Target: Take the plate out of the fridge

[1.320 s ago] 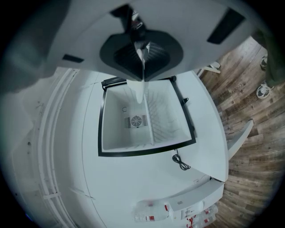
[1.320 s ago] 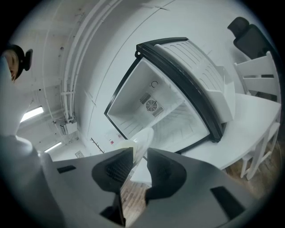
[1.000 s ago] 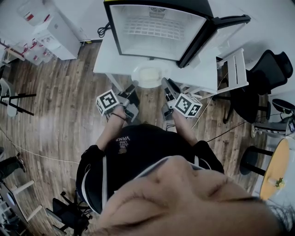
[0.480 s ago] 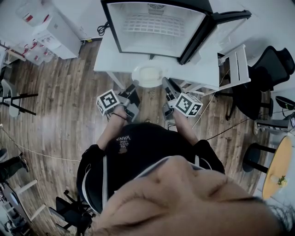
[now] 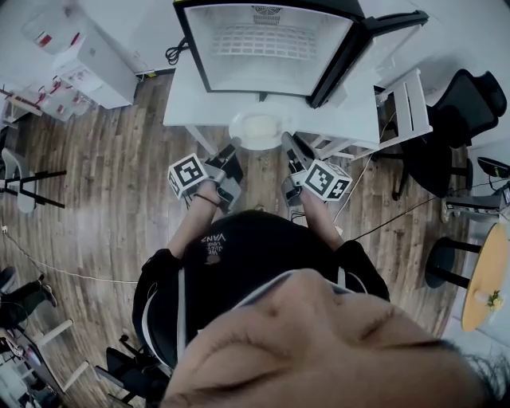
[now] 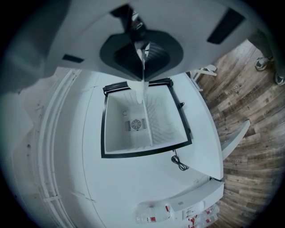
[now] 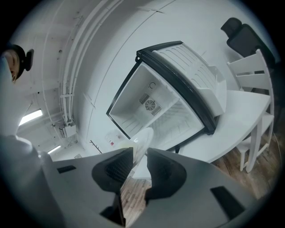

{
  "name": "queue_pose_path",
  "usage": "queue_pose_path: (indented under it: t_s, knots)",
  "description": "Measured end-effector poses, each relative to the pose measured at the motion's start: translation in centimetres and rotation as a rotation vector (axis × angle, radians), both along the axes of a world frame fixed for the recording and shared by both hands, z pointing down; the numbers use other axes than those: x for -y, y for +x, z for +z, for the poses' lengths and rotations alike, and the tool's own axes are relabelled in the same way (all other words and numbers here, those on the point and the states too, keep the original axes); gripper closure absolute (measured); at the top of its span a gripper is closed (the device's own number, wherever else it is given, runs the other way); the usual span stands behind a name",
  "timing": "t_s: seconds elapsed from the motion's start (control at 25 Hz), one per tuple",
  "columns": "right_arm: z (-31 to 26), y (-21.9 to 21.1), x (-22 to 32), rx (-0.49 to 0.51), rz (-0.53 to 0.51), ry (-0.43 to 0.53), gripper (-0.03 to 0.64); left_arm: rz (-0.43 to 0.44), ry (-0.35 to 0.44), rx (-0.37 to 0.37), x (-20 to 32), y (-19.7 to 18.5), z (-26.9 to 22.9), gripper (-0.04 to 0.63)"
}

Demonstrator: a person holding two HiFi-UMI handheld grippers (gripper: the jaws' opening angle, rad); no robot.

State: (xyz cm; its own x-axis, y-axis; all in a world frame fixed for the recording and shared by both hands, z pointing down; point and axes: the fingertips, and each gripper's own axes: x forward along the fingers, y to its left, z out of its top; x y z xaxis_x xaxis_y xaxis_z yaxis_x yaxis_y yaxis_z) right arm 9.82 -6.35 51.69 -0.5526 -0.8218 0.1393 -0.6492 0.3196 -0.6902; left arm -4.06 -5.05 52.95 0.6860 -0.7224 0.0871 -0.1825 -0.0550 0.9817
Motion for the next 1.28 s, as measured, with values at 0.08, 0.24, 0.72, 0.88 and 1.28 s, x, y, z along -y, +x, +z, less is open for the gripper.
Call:
queue_pose_path:
  t_s: [0.08, 0.24, 0.72, 0.88, 1.28]
  knots:
    - [-0.1, -0.5, -0.4, 0.000, 0.007, -0.001, 0.512, 0.007, -0.002, -0.001, -0.3, -0.5, -0.1, 0.568]
    - [-0.2, -1.3, -1.2, -0.006, 0.020, -0.002, 0.512, 0.021, -0.002, -0.006, -0.9, -1.3, -0.1, 0.568]
    - [-0.4, -3.6, -4.1, -0.009, 0.068, -0.008, 0.512, 0.071, -0.008, -0.012, -3.0, -3.5, -0.2, 0.568]
    - [-0.4, -3.8, -4.8, -0.013, 0.084, -0.007, 0.512, 0.089, -0.006, -0.015, -3.4, -3.8, -0.3, 0.568]
    - [-0.4, -4.1, -6.0, -0.017, 0.124, -0.011, 0.512, 0.127, -0.002, -0.029, -4.1, -4.0, -0.4, 0.568]
